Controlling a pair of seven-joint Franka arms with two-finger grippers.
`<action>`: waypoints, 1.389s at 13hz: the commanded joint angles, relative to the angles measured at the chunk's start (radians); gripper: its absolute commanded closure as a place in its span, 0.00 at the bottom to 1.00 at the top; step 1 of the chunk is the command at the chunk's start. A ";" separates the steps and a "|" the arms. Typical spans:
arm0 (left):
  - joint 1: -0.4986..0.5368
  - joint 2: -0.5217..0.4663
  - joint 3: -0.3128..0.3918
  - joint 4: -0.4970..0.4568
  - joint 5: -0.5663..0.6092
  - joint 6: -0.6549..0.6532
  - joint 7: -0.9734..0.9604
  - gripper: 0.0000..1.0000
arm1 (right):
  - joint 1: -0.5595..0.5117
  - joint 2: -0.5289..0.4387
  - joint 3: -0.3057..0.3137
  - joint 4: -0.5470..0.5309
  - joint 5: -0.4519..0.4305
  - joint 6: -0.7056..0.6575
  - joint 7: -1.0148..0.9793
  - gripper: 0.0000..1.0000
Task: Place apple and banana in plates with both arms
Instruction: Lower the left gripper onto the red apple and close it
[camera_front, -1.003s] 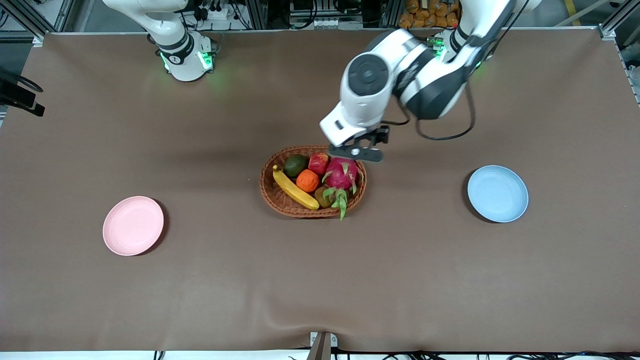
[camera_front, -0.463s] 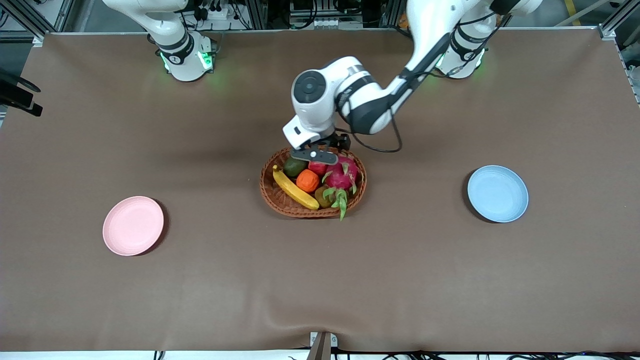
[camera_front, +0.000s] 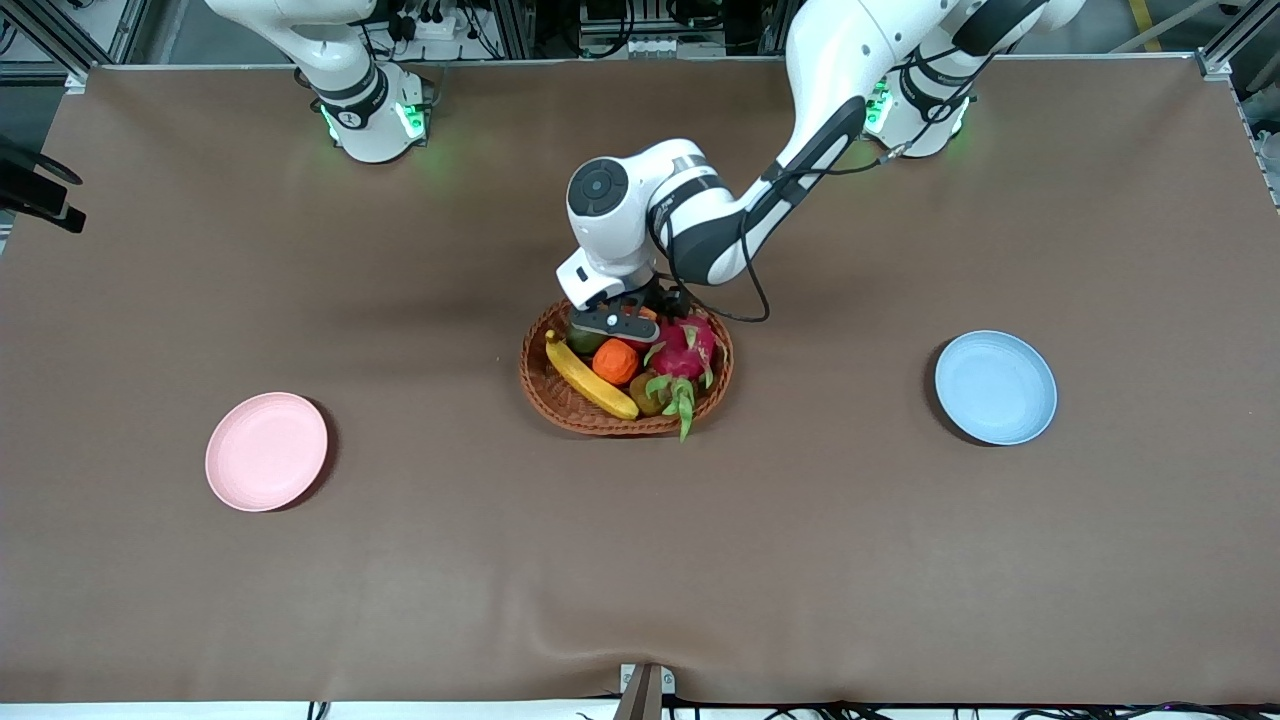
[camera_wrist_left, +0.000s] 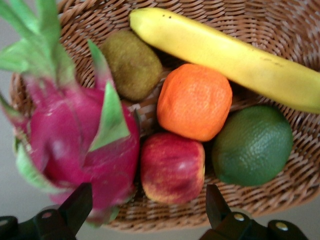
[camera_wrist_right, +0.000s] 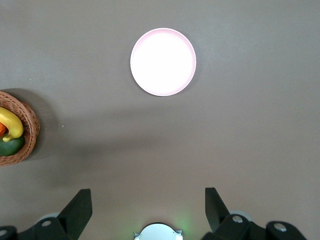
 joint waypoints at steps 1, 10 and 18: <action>-0.010 0.026 0.002 0.028 0.028 0.012 -0.034 0.00 | -0.012 0.000 0.011 0.007 -0.005 -0.005 -0.008 0.00; -0.016 0.060 0.002 0.025 0.028 0.012 -0.057 0.00 | -0.015 0.000 0.011 0.007 -0.006 -0.004 -0.008 0.00; -0.012 0.027 0.000 0.028 0.019 0.000 -0.059 0.00 | -0.005 0.001 0.014 0.007 -0.002 0.001 -0.008 0.00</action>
